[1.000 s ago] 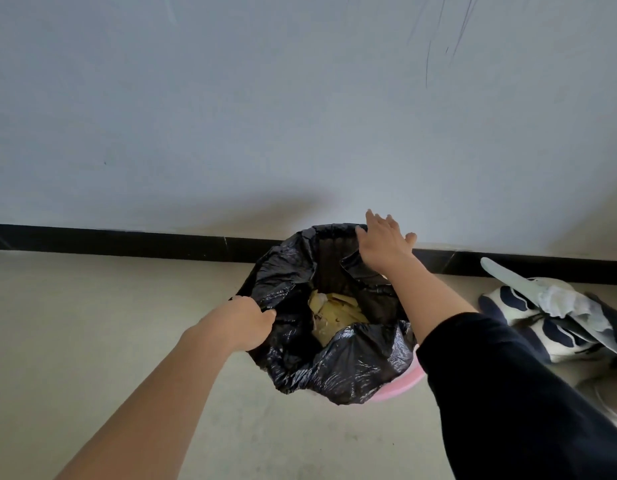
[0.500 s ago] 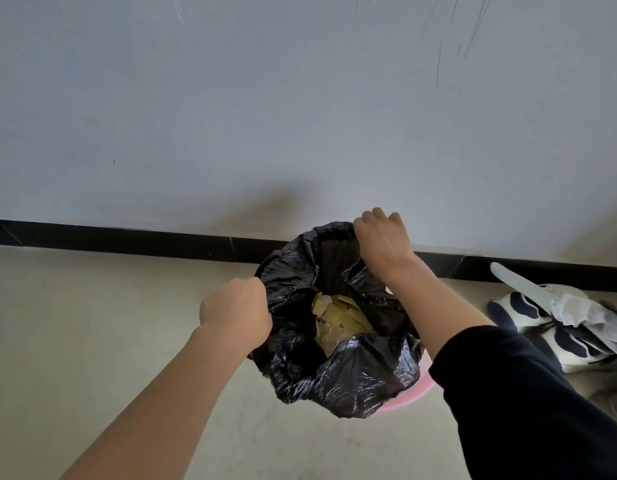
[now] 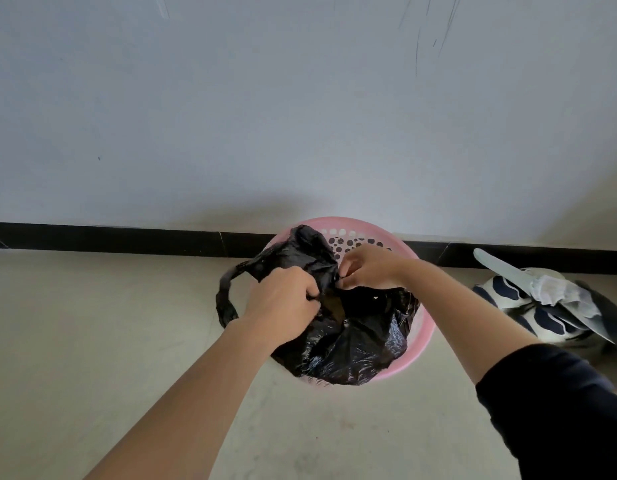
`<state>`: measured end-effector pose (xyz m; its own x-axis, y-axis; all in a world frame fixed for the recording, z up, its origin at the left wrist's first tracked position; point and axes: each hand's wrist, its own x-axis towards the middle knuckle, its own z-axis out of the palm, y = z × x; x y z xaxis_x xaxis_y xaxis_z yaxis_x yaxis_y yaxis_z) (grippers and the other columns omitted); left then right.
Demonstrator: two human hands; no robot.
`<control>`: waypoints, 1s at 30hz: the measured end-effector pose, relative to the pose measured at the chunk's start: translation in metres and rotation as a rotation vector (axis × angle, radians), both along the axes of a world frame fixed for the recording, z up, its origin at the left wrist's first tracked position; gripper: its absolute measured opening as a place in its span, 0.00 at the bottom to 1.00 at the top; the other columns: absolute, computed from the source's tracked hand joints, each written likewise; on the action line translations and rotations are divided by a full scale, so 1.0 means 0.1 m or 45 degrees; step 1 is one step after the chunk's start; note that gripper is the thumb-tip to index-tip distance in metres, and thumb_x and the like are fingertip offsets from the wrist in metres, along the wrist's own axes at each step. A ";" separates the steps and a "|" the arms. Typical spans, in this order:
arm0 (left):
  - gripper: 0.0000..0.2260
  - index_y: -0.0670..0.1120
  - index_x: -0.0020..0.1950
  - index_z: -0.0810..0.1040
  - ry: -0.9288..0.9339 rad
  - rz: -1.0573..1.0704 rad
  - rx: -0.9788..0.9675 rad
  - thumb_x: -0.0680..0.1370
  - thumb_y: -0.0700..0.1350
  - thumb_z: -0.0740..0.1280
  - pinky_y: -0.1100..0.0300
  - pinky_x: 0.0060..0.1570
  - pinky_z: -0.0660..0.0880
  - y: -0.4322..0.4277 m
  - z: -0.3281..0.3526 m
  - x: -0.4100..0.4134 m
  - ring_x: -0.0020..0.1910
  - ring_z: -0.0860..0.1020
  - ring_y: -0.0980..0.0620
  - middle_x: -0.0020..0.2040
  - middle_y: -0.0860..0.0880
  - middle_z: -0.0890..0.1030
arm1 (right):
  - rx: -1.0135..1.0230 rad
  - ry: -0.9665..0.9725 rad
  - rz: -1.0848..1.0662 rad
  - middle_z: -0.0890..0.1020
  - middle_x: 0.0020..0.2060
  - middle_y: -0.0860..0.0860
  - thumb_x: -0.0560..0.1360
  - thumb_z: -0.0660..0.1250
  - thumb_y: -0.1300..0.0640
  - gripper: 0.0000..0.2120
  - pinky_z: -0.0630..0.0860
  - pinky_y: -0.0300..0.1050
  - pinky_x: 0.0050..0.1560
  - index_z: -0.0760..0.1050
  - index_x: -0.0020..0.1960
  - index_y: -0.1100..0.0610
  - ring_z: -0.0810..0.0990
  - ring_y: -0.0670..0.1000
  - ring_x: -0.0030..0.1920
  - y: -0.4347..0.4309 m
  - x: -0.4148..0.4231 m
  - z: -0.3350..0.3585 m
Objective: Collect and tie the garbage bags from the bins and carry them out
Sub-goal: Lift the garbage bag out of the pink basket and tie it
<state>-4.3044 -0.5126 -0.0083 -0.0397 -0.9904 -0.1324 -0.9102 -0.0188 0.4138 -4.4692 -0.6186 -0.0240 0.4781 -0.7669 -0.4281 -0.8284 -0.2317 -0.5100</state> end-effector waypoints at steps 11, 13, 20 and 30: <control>0.22 0.46 0.61 0.74 -0.432 0.086 -0.005 0.74 0.59 0.65 0.44 0.69 0.54 -0.01 -0.14 -0.02 0.74 0.49 0.44 0.74 0.46 0.60 | 0.120 0.598 0.040 0.68 0.72 0.54 0.62 0.79 0.46 0.54 0.65 0.56 0.71 0.50 0.77 0.52 0.67 0.59 0.71 0.38 -0.26 0.01; 0.10 0.48 0.53 0.79 -0.412 0.037 0.011 0.78 0.51 0.63 0.44 0.70 0.53 0.01 -0.21 0.00 0.75 0.51 0.46 0.71 0.48 0.68 | 0.022 0.558 0.013 0.78 0.61 0.55 0.67 0.77 0.51 0.35 0.74 0.53 0.63 0.66 0.69 0.57 0.76 0.57 0.60 0.43 -0.20 -0.15; 0.20 0.48 0.28 0.68 0.168 0.158 -0.166 0.81 0.44 0.61 0.56 0.45 0.73 0.07 -0.33 0.15 0.38 0.76 0.50 0.33 0.48 0.76 | -0.023 0.166 -0.195 0.76 0.34 0.53 0.77 0.61 0.63 0.08 0.73 0.39 0.35 0.76 0.53 0.65 0.74 0.50 0.34 0.42 -0.17 -0.22; 0.11 0.46 0.44 0.80 1.387 0.515 -0.062 0.81 0.47 0.61 0.59 0.36 0.69 0.02 0.24 0.23 0.45 0.79 0.47 0.45 0.46 0.82 | -0.567 -0.452 -0.656 0.72 0.27 0.51 0.72 0.64 0.60 0.07 0.64 0.42 0.31 0.71 0.36 0.59 0.68 0.50 0.29 0.60 -0.04 0.46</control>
